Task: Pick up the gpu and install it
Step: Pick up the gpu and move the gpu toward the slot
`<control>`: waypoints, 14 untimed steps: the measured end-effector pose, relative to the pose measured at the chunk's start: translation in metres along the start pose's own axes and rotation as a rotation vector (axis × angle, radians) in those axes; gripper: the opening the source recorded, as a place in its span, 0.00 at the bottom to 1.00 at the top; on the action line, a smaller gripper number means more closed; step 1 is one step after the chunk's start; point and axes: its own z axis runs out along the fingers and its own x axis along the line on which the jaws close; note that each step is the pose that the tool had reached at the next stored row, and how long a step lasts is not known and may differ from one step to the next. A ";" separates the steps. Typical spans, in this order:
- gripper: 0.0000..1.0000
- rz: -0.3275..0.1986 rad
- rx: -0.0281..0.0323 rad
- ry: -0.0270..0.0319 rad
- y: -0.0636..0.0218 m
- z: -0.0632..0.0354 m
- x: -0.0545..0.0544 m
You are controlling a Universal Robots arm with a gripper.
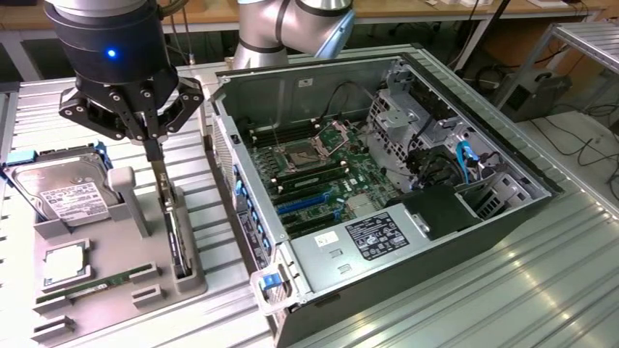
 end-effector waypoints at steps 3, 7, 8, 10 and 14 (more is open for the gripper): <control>0.11 0.000 0.0000 0.0000 0.0000 0.0000 0.000; 0.17 0.000 0.0000 0.0000 0.0000 0.0000 0.000; 0.24 0.000 0.0000 0.0000 0.0000 0.0000 0.000; 0.30 0.000 0.0000 0.0000 0.0000 0.0000 0.000; 0.36 0.000 0.0000 0.0000 0.0000 0.0006 0.000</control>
